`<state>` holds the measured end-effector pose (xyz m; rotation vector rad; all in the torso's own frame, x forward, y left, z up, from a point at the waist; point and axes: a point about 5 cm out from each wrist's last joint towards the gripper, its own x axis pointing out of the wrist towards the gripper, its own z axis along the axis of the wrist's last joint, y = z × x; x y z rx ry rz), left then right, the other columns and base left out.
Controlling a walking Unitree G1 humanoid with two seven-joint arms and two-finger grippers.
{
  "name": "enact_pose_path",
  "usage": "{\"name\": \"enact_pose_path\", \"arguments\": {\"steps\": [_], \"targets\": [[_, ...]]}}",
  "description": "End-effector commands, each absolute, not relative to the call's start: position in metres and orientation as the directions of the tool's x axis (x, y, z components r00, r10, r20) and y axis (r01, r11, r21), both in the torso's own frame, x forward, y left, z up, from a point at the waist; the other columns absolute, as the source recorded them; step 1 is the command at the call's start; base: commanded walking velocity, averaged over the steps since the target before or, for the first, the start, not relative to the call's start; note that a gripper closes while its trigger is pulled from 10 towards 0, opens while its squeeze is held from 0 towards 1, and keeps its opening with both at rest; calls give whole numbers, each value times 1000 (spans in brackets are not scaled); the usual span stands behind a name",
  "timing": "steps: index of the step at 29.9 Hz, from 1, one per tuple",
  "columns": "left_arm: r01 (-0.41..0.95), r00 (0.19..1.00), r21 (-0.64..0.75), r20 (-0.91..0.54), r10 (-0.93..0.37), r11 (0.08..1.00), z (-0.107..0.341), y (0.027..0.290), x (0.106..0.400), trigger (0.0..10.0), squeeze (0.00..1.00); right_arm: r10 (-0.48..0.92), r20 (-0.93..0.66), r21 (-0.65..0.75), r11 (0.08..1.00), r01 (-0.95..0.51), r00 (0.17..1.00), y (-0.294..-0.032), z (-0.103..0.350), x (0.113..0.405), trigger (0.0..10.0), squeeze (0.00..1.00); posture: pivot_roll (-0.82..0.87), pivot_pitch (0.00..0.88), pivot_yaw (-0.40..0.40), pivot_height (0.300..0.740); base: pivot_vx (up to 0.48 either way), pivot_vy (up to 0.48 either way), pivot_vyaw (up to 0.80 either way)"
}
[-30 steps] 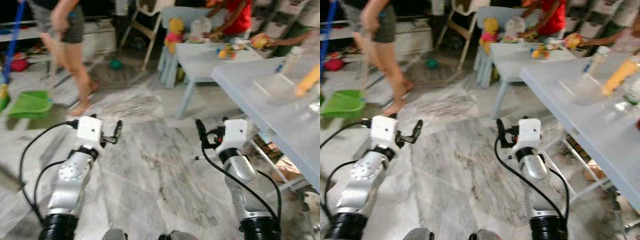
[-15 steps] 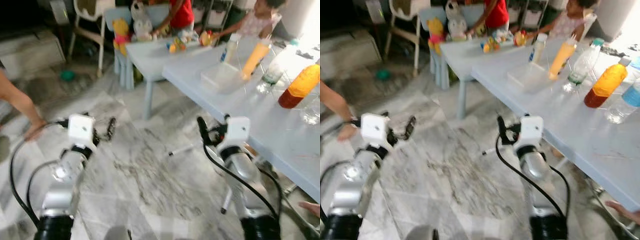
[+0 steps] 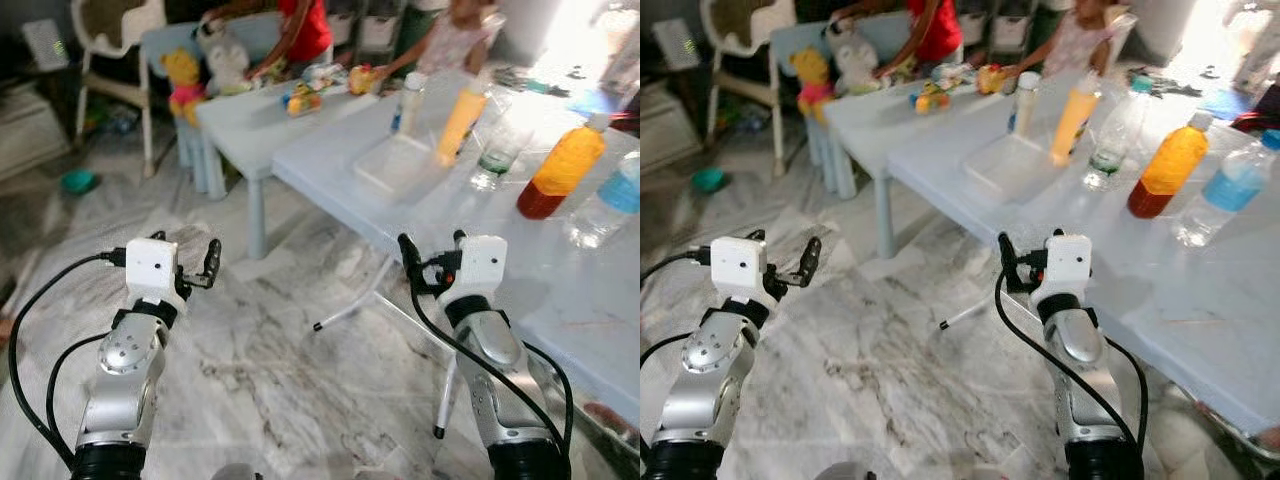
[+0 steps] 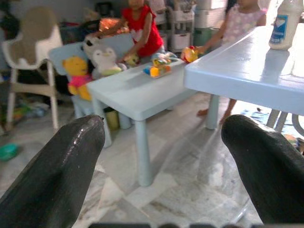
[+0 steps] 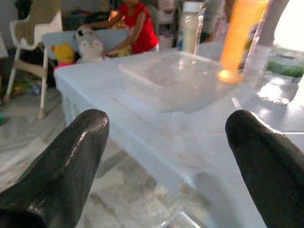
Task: Restocking fridge
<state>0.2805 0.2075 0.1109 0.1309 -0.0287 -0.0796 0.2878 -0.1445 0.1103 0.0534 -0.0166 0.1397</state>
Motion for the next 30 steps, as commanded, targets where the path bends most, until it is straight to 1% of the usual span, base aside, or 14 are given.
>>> {"name": "enact_pose_path", "arguments": {"steps": [1,9,14,17,22,23,26,30], "targets": [[84,996,116,33,-89,990,113,203,282,10000,0,127,45,38,991,-129,991,-149,117,289,10000,0,2,49,-65,740,281,390,-800],[89,994,93,49,-94,992,114,199,282,10000,0,97,63,14,995,-98,993,-150,120,290,10000,0,2,47,-67,740,284,388,-800],[89,995,77,48,-93,993,114,199,284,10000,0,111,76,36,993,-114,991,-149,122,290,10000,0,1,46,-65,740,283,388,-779],[79,995,61,58,-83,995,116,200,285,10000,0,136,96,7,991,-137,986,-146,125,287,10000,0,1,48,-66,740,286,386,0],[96,992,57,71,-100,994,120,197,286,10000,0,132,102,-2,991,-132,986,-146,126,287,10000,0,3,47,-67,740,284,387,0],[123,989,54,78,-127,991,122,192,285,10000,0,126,107,7,992,-128,986,-146,128,288,10000,0,4,50,-67,740,285,386,0],[151,985,68,79,-157,986,123,187,284,10000,0,107,109,34,993,-111,988,-150,130,291,10000,0,6,58,-62,740,320,356,0],[156,984,76,73,-161,985,122,185,282,10000,0,109,110,83,989,-119,988,-149,132,292,10000,0,7,61,-61,740,339,339,0]]}}
